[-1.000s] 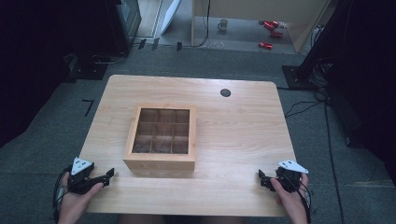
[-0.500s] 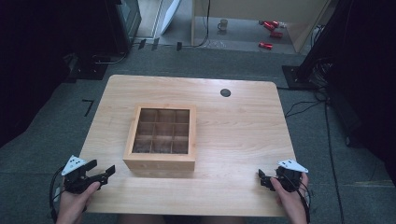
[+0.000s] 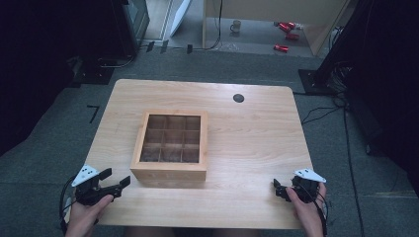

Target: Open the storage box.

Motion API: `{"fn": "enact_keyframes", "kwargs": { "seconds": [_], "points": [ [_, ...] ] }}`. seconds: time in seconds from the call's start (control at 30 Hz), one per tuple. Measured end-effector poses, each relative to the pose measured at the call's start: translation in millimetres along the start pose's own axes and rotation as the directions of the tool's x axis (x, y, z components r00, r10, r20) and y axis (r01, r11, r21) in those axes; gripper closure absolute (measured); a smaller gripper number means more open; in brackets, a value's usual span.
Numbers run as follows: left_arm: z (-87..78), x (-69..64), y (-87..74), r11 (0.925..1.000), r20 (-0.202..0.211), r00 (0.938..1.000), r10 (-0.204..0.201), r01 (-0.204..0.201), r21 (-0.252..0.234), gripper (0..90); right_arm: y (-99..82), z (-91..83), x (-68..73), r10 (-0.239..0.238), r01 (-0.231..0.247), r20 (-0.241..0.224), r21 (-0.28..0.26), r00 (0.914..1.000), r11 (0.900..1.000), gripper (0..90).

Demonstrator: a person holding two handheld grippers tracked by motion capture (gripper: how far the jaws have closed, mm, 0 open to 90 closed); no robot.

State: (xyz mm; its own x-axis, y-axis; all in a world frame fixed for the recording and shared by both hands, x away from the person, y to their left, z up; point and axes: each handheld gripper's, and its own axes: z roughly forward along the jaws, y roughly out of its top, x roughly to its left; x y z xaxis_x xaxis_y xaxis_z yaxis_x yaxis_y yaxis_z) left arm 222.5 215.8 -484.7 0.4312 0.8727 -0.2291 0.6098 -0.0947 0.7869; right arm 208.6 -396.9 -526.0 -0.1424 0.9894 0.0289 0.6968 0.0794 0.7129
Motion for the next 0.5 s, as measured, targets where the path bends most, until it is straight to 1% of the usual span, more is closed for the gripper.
{"fn": "enact_keyframes", "kwargs": {
  "seconds": [0.1,0.13,0.23,0.27,0.3,0.33,0.37,0.43,0.47,0.5],
  "points": [
    [1.2,-2.8,0.3,1.0000,0.008,0.9999,0.008,-0.008,0.002,16.2,0.0,-0.7,0.8,-0.006,0.006,0.000,-0.004,1.0000,1.0000,4.5],
    [2.5,-4.7,0.5,0.9999,0.015,0.9998,0.010,-0.010,0.003,16.2,0.6,-1.8,3.0,0.001,0.000,0.008,-0.010,1.0000,0.9999,7.3],
    [4.3,-7.5,0.8,0.9999,0.021,0.9997,0.014,-0.014,0.005,16.2,1.6,-2.7,5.7,0.007,-0.007,-0.001,-0.020,1.0000,0.9998,7.5],
    [6.2,-10.2,1.0,0.9998,0.027,0.9994,0.021,-0.021,0.007,16.2,3.4,-3.6,10.9,0.004,-0.004,-0.012,-0.026,0.9999,0.9996,7.5],
    [6.2,-10.2,1.0,0.9998,0.027,0.9994,0.021,-0.021,0.007,16.2,4.9,-4.3,14.7,0.000,-0.001,-0.020,-0.034,0.9998,0.9994,7.5],
    [8.0,-12.8,1.2,0.9996,0.034,0.9991,0.025,-0.025,0.009,16.2,6.4,-5.2,17.8,0.000,-0.002,-0.028,-0.042,0.9996,0.9991,7.5],
    [8.0,-12.8,1.2,0.9996,0.034,0.9991,0.025,-0.025,0.009,16.3,6.4,-5.2,17.8,0.000,-0.002,-0.028,-0.042,0.9996,0.9991,7.5],
    [10.5,-16.1,1.5,0.9994,0.037,0.9988,0.031,-0.031,0.013,16.3,9.4,-7.2,24.6,0.006,-0.009,-0.047,-0.056,0.9989,0.9984,7.7],
    [11.5,-17.7,1.7,0.9993,0.035,0.9988,0.034,-0.034,0.014,17.2,11.0,-7.9,28.1,0.005,-0.008,-0.059,-0.063,0.9982,0.9979,7.8],
    [12.3,-19.2,1.8,0.9992,0.034,0.9987,0.037,-0.037,0.014,20.5,14.4,-9.7,35.2,-0.006,0.001,-0.072,-0.073,0.9974,0.9973,7.8]
  ]
}}
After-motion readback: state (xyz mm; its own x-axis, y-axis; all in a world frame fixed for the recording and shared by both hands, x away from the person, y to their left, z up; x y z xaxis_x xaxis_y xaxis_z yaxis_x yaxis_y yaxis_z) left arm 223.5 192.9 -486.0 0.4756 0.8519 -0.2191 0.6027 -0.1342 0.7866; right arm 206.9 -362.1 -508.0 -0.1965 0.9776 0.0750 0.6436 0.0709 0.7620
